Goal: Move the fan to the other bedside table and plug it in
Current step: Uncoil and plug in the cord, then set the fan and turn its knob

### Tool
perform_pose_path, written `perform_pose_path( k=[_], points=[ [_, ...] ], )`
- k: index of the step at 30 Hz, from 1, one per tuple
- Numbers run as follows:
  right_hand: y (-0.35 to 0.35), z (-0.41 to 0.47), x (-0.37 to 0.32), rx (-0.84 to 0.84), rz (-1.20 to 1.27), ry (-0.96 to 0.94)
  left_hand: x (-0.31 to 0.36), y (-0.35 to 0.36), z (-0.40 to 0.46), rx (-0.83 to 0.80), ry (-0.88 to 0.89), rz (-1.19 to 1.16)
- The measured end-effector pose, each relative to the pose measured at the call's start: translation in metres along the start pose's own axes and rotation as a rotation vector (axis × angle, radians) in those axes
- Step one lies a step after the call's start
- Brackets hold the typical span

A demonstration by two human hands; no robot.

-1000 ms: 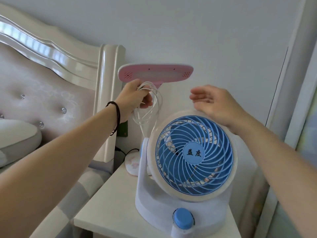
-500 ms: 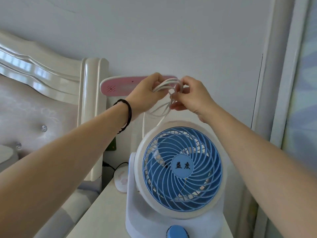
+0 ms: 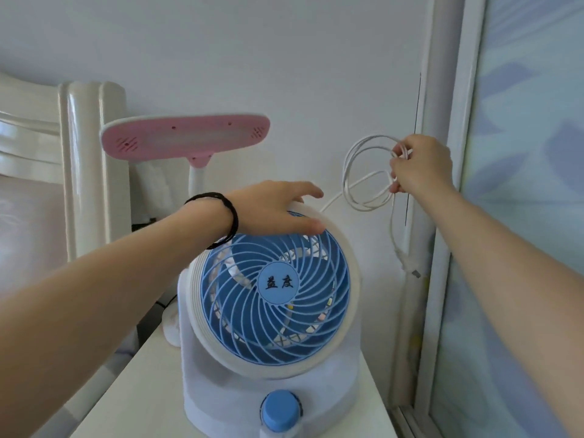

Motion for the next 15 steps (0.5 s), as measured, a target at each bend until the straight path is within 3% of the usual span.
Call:
perform_pose_path(
  k=[9,15],
  points=[
    [0.018,-0.036,0.068,-0.165,-0.046,0.167,-0.013,-0.014,0.007,-0.117,0.073,-0.036],
    [0.044,-0.056,0.104,-0.151,0.041,0.267,-0.003,-0.019,0.0,-0.207,-0.049,0.197]
  ],
)
Point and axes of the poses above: each hand's wrist, its own z-axis towards the middle knuckle, its own y-axis out of the palm, x = y × z, the point moved 2 cm from there along z, towards the middle knuckle, and after that the axes turned 10 degrees about -y, right-handed, at the moved point
